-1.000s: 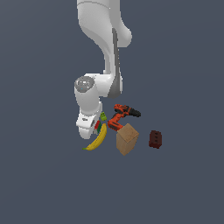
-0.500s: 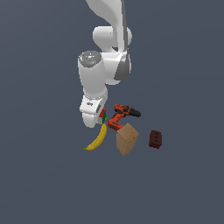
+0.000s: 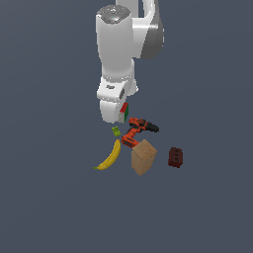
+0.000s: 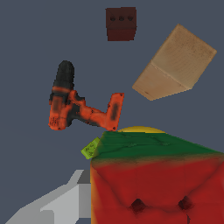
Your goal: Pick up a designated object from a clutter of objects.
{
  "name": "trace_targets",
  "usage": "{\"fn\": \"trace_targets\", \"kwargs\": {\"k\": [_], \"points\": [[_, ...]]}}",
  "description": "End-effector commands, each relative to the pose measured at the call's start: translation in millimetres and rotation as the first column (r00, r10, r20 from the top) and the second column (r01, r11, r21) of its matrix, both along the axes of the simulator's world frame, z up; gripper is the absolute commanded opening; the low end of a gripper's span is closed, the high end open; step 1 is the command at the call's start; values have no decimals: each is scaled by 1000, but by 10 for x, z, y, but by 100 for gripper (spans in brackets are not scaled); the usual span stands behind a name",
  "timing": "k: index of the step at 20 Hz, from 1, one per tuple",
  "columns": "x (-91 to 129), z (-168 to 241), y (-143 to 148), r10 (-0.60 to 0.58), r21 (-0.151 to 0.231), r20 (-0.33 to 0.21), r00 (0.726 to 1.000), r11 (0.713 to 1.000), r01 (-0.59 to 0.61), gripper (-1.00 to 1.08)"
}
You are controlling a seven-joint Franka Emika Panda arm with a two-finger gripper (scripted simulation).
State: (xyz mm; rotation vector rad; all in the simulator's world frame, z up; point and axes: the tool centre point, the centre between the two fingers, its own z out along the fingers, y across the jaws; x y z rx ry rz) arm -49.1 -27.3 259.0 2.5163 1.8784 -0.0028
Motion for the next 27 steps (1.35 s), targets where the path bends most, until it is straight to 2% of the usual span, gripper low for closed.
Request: {"fn": "trace_targets", "kwargs": {"k": [1,8,14,20,27], "points": [[-38,262,94,0,0,1,1000,1000,0,-100],[-114,916,339,0,0,1,1000,1000,0,-100],[-147,1311,486,0,1,1,1000,1000,0,-100],[-157,1529,567,0,2,1,1000,1000,0,-100],[-146,1561,578,0,2,1,1000,1000,0,-100]]}}
